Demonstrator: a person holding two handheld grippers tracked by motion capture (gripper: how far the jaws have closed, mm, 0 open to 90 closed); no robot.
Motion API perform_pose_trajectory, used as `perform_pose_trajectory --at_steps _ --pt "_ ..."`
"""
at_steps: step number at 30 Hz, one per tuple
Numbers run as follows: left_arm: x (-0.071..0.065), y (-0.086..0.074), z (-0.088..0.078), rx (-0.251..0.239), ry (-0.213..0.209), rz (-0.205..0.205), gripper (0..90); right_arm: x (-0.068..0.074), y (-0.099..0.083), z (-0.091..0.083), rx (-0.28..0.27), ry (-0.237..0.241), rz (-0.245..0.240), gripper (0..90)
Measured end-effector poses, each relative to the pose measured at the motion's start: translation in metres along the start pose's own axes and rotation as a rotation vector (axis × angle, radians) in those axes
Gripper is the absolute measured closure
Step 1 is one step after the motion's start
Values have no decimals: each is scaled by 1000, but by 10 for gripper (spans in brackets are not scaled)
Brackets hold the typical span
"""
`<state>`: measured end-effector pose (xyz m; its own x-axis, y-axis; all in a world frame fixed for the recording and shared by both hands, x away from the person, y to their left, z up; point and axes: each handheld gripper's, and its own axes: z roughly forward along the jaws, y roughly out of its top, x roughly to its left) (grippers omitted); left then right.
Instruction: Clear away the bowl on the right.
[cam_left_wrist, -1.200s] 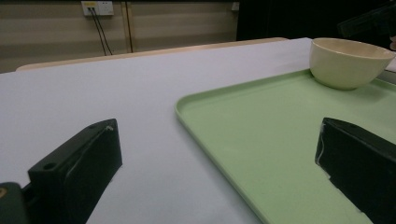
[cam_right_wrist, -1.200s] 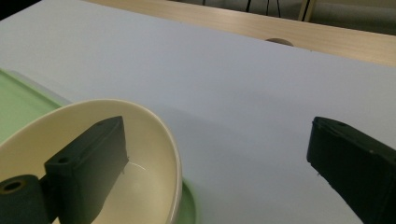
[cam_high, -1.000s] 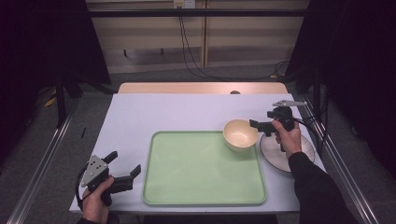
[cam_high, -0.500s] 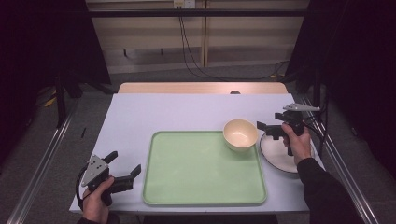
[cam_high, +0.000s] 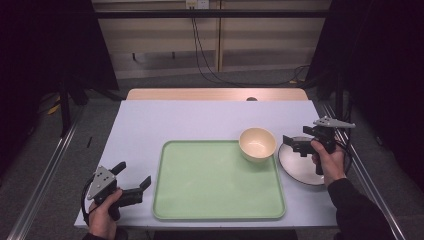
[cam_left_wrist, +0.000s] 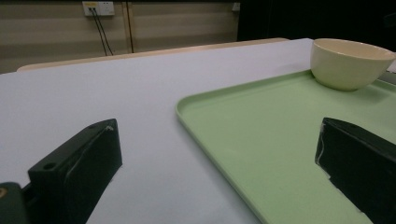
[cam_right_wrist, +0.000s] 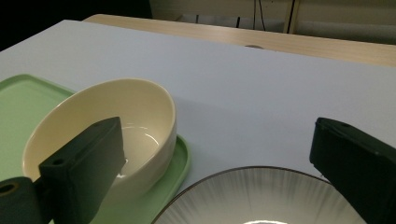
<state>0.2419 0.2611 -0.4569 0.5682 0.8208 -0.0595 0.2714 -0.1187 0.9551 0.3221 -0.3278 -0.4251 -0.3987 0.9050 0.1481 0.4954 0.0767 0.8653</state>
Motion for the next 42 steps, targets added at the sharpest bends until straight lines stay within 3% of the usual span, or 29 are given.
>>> perform_pose_trajectory --at_steps 10,20,42 --pt "0 0 0 -1 4 2 5 5 -12 -19 -30 -30 -25 30" --pt "0 0 0 1 4 3 5 13 -24 -35 -54 -24 -42 30" --pt "0 0 -1 1 9 2 5 20 -57 -70 -69 -16 -19 29"
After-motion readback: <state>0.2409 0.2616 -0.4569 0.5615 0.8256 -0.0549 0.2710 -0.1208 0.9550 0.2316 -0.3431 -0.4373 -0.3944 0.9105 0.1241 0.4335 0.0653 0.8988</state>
